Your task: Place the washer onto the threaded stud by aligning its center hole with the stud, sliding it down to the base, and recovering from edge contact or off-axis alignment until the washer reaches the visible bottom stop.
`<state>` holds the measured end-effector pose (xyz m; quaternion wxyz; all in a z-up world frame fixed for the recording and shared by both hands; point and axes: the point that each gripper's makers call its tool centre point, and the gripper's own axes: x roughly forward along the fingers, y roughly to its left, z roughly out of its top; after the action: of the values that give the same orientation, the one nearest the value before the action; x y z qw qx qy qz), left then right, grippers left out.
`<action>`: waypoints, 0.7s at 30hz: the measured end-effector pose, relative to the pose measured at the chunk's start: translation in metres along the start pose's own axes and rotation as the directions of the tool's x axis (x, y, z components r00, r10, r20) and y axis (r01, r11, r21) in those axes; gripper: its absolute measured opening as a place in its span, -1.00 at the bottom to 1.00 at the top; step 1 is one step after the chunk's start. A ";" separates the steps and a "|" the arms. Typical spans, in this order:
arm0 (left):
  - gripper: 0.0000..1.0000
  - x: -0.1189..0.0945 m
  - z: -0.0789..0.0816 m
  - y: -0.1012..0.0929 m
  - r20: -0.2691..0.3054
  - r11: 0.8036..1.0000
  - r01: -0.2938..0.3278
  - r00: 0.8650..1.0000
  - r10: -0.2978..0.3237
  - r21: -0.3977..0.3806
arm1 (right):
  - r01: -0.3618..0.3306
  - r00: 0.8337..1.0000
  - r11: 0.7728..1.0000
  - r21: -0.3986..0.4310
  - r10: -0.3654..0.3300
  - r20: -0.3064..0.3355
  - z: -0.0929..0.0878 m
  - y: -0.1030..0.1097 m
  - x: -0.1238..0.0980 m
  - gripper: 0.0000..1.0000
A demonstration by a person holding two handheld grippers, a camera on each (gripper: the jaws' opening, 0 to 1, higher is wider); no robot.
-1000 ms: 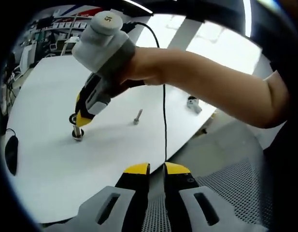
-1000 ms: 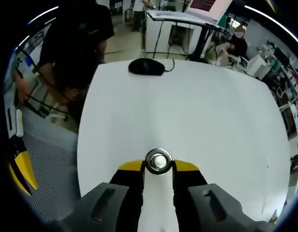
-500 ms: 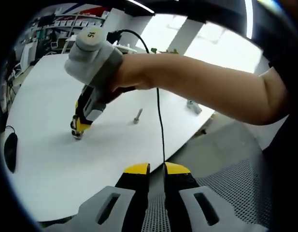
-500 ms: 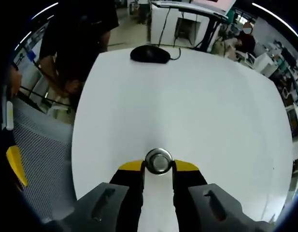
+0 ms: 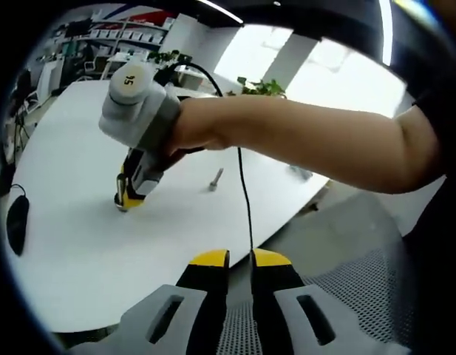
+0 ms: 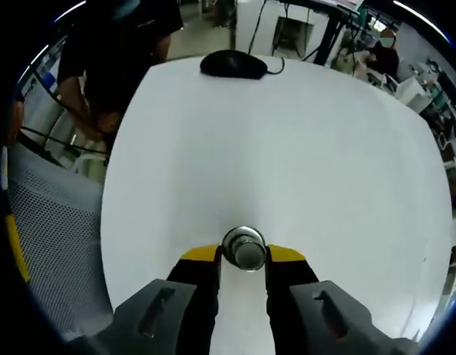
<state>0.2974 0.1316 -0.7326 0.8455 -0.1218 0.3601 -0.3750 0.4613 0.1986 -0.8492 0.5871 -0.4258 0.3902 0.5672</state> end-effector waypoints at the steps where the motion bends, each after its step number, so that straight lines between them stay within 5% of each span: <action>1: -0.83 -0.001 0.000 0.001 0.004 1.000 -0.005 1.000 0.005 -0.003 | 0.003 1.000 1.000 -0.004 -0.003 0.005 0.000 0.000 -0.003 -0.51; 10: -0.83 -0.003 0.008 0.002 0.063 0.999 -0.034 0.997 0.035 -0.029 | 0.060 0.990 0.995 0.077 -0.069 0.123 -0.004 -0.001 -0.049 -0.47; 13: -0.83 -0.002 0.012 0.001 0.071 0.997 -0.069 0.995 0.067 0.028 | 0.056 0.978 0.987 0.153 -0.086 0.193 -0.007 0.003 -0.071 -0.46; 21: -0.83 -0.002 0.013 0.002 0.084 0.997 -0.077 0.993 0.077 -0.005 | 0.075 0.922 0.944 0.322 -0.189 0.339 -0.027 0.014 -0.133 -0.42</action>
<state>0.3070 0.1336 -0.7238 0.8737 -0.1243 0.3290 -0.3362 0.4414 0.1285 -0.7340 0.7448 -0.2435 0.3267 0.5284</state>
